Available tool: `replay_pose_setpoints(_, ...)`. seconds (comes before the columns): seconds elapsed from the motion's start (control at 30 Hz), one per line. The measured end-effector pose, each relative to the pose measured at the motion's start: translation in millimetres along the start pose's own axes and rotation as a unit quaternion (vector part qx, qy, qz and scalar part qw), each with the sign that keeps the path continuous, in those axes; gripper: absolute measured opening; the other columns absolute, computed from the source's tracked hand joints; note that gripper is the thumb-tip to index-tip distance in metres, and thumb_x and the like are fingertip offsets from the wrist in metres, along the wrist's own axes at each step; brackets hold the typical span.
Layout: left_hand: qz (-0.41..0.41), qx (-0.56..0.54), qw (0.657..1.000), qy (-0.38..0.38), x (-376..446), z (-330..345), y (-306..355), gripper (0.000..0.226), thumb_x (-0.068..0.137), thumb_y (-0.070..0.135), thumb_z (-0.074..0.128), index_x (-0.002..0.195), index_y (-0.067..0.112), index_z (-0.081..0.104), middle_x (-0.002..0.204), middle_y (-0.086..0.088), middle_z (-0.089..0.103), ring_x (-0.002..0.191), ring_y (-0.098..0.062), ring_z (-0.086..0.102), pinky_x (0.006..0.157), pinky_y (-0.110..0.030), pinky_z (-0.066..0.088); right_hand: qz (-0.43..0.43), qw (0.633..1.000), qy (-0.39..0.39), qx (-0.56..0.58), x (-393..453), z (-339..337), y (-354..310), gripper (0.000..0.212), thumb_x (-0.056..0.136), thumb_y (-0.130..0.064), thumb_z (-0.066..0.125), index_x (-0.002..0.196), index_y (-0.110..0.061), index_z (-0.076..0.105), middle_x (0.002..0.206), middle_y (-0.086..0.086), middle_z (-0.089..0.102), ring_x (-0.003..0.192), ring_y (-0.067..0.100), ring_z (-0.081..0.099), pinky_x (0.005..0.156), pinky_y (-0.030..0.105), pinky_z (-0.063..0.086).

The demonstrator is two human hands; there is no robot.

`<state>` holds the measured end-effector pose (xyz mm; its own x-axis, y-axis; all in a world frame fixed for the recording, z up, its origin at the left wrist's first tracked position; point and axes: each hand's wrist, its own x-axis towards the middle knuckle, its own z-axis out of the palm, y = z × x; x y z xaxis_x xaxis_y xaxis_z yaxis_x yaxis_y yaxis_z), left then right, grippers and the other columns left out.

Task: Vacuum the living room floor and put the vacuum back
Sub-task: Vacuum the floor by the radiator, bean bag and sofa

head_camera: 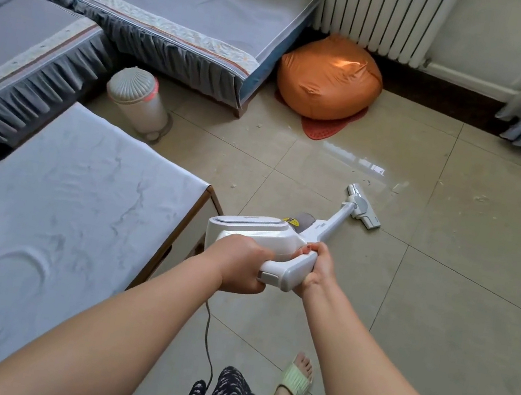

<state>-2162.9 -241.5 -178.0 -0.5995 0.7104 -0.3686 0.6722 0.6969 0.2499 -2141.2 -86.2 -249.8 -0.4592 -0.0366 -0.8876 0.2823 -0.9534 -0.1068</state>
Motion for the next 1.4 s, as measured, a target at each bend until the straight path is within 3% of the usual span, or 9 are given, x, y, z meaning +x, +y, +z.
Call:
replay_pose_setpoints(0.33, 0.0, 0.001, 1.0, 0.004, 64.6, -12.3, 40.3, 0.014, 0.081, 0.032, 0.057, 0.092, 0.025, 0.061, 0.094, 0.001, 0.068, 0.089, -0.024, 0.06, 0.064, -0.026, 0.036, -0.007, 1.0, 0.007, -0.01, 9.1, -8.3, -76.1, 0.018, 0.056, -0.007, 0.05, 0.055, -0.018, 0.036, 0.043, -0.008, 0.041, 0.034, 0.007, 0.039, 0.042, 0.011, 0.038)
replay_pose_setpoints(0.6, 0.015, 0.007, 1.0, -0.017, 109.3, -23.0, 51.9, 0.009, 0.08, 0.033, 0.056, 0.082, 0.027, 0.051, 0.092, -0.001, 0.068, 0.087, -0.027, 0.061, 0.065, -0.028, 0.041, -0.017, 1.0, 0.011, 0.011, 17.2, -6.9, -119.7, 0.017, 0.055, -0.008, 0.053, 0.057, -0.017, 0.039, 0.043, -0.007, 0.044, 0.033, 0.008, 0.042, 0.041, 0.012, 0.04)
replay_pose_setpoints(1.4, 0.11, 0.034, 0.993, -0.023, 233.4, -97.2, -26.6, 0.014, 0.078, 0.031, 0.057, 0.088, 0.024, 0.062, 0.086, 0.002, 0.068, 0.081, -0.025, 0.06, 0.062, -0.027, 0.043, -0.06, 0.992, 0.012, 0.107, 81.4, 89.6, -188.8, 0.017, 0.058, -0.01, 0.053, 0.059, -0.018, 0.038, 0.043, -0.008, 0.044, 0.035, 0.007, 0.042, 0.043, 0.012, 0.04)
